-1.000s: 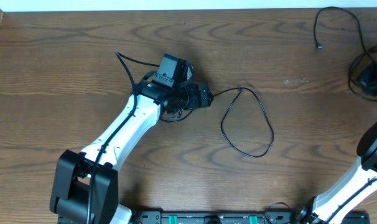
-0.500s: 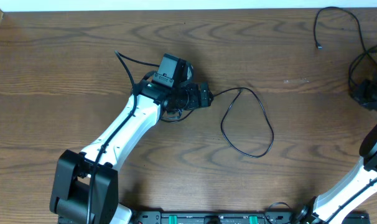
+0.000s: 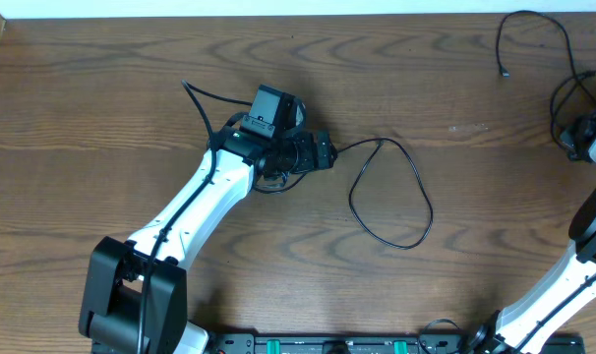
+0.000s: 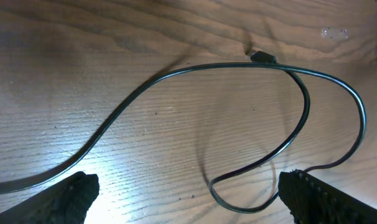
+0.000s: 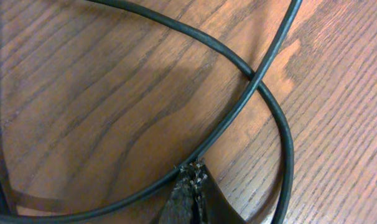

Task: Untangle cables
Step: 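Release the cable at the top-right corner and hold the right gripper there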

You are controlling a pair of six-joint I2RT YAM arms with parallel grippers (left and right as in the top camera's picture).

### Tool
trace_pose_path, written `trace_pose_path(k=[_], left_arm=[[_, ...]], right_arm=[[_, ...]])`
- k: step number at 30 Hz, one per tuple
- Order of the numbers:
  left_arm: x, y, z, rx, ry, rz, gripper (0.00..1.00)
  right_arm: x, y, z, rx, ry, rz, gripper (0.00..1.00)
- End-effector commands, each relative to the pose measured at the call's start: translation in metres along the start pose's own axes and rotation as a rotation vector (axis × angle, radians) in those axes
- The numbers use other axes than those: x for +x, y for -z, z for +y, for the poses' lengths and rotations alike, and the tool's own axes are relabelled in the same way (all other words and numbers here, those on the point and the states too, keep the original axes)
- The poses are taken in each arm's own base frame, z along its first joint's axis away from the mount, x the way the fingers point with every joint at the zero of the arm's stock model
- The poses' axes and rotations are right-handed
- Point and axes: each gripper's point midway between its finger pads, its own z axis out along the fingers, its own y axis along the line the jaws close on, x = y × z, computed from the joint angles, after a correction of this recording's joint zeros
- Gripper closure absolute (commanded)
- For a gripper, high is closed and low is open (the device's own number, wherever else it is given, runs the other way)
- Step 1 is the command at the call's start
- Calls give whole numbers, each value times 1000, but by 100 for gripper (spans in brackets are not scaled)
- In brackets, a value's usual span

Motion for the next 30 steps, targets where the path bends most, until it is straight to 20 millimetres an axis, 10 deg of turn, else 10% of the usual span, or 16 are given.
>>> trace_pose_path(k=[1, 11, 22, 30], left_arm=[[-5, 6, -1, -3, -9, -25, 2], [-10, 6, -4, 8, -16, -43, 2], [-10, 6, -3, 8, -16, -42, 2], [-10, 6, -3, 8, -16, -42, 2]], right_arm=[[20, -1, -3, 1, 74, 82, 99], [4, 92, -13, -41, 64, 128, 99], [73, 51, -22, -1, 70, 277, 99], [87, 33, -27, 11, 55, 229, 99]])
